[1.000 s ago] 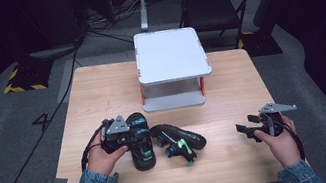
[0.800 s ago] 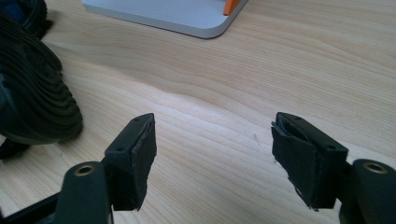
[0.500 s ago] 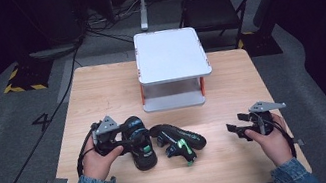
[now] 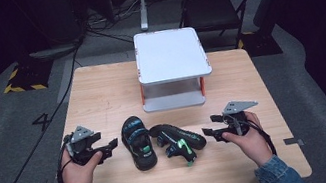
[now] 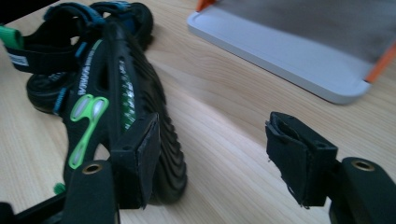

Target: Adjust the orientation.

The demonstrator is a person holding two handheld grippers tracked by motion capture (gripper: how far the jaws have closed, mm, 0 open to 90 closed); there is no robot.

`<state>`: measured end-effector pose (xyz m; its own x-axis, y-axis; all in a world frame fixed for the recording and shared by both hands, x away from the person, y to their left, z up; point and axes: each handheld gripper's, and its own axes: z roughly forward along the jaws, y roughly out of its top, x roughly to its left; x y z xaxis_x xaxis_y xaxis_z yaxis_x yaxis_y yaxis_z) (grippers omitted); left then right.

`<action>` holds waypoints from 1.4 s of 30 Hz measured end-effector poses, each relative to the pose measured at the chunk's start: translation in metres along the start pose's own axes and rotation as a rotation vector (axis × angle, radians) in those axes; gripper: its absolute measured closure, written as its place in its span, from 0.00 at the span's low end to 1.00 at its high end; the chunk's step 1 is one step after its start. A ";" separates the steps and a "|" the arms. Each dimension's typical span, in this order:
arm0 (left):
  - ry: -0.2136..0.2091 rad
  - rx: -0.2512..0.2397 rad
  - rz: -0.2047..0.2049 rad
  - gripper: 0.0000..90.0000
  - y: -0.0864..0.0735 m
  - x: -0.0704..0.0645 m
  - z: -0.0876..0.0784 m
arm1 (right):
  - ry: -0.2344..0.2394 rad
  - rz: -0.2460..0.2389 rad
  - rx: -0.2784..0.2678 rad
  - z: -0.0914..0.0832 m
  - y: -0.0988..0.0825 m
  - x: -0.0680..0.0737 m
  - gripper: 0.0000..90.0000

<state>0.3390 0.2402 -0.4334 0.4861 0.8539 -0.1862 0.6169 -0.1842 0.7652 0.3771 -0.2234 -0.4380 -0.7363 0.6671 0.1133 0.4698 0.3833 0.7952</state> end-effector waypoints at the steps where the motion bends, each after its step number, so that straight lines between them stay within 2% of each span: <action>1: 0.006 0.003 -0.002 0.32 -0.002 0.001 -0.002 | 0.008 -0.012 0.000 0.002 0.002 0.003 0.40; 12: 0.044 0.014 0.009 0.31 -0.013 0.000 -0.011 | 0.095 -0.146 -0.014 0.030 0.024 0.039 0.46; 15: 0.054 0.018 0.002 0.31 -0.017 0.002 -0.015 | 0.105 -0.178 0.015 0.042 0.027 0.044 0.46; 17: 0.067 0.015 -0.007 0.31 -0.019 0.003 -0.018 | 0.102 -0.177 0.053 0.051 0.026 0.045 0.46; 18: 0.072 0.013 -0.010 0.31 -0.021 0.004 -0.020 | 0.115 -0.165 0.057 0.054 0.025 0.045 0.47; 20: 0.076 0.013 -0.014 0.31 -0.023 0.005 -0.022 | 0.156 -0.152 0.069 0.055 0.025 0.045 0.57; 22: 0.081 0.014 -0.018 0.31 -0.024 0.005 -0.023 | 0.161 -0.163 0.072 0.054 0.027 0.044 0.60; 24: 0.081 0.018 -0.015 0.31 -0.025 0.005 -0.023 | 0.153 -0.168 0.064 0.054 0.028 0.044 0.60; 28: 0.081 0.019 -0.014 0.31 -0.026 0.005 -0.023 | 0.136 -0.142 0.038 0.054 0.028 0.038 0.59; 30: 0.089 0.002 -0.019 0.31 -0.026 0.005 -0.024 | 0.116 -0.095 0.021 0.053 0.028 0.032 0.56; 32: 0.092 -0.029 -0.047 0.31 -0.027 0.008 -0.026 | 0.098 -0.043 -0.008 0.053 0.026 0.025 0.55; 33: 0.092 -0.036 -0.055 0.31 -0.027 0.009 -0.027 | 0.069 -0.020 -0.035 0.052 0.025 0.020 0.55; 36: 0.098 -0.039 -0.064 0.31 -0.029 0.011 -0.029 | -0.025 -0.039 -0.063 0.050 0.025 0.014 0.55; 42: 0.094 -0.033 -0.060 0.31 -0.030 0.012 -0.028 | -0.064 -0.055 -0.074 0.051 0.024 0.010 0.54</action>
<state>0.3092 0.2694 -0.4413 0.3875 0.9051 -0.1751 0.6216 -0.1163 0.7746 0.4056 -0.1752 -0.4479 -0.7264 0.6865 0.0316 0.3900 0.3739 0.8415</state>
